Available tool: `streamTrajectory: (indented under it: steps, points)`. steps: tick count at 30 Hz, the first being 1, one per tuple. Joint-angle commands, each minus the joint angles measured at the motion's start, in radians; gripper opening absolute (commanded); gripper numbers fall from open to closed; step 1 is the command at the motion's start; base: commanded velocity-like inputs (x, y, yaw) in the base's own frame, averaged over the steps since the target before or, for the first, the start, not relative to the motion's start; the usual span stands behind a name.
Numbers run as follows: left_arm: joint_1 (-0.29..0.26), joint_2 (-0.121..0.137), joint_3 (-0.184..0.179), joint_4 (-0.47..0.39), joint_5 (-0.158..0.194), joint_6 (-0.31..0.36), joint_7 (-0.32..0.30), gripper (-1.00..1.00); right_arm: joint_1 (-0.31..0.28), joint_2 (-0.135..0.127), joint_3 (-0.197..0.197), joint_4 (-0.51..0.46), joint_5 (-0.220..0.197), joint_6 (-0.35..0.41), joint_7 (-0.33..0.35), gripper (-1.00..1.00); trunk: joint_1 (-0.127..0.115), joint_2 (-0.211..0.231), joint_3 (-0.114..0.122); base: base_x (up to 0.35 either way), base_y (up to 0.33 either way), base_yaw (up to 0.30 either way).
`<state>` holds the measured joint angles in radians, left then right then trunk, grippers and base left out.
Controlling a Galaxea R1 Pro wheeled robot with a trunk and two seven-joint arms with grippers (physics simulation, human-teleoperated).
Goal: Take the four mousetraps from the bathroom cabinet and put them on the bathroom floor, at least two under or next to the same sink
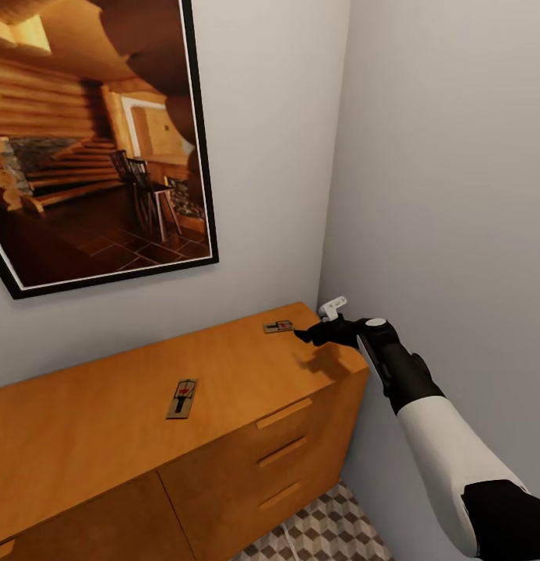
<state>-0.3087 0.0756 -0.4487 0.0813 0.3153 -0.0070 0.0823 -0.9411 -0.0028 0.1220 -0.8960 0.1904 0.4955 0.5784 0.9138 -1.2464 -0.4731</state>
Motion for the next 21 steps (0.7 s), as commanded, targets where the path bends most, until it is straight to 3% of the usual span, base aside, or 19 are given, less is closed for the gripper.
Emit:
streamTrajectory:
  steps: [1,15,21]
  points:
    - [-0.001,0.000,-0.008,0.002,0.008,-0.001,0.001,1.00,-0.001,-0.001,0.001,-0.001,0.011,0.002,0.011,1.00,0.000,-0.001,-0.001,0.000,0.000,0.000]
    - [0.001,-0.010,-0.008,0.002,0.008,-0.001,0.001,1.00,-0.001,-0.003,0.007,0.000,0.011,-0.023,0.031,1.00,0.000,-0.001,-0.001,0.010,-0.017,0.000]
    - [0.002,-0.012,-0.008,0.002,0.008,-0.001,0.001,1.00,0.001,-0.002,0.046,0.000,0.034,-0.025,0.032,1.00,0.000,-0.001,-0.001,0.112,-0.151,0.000]
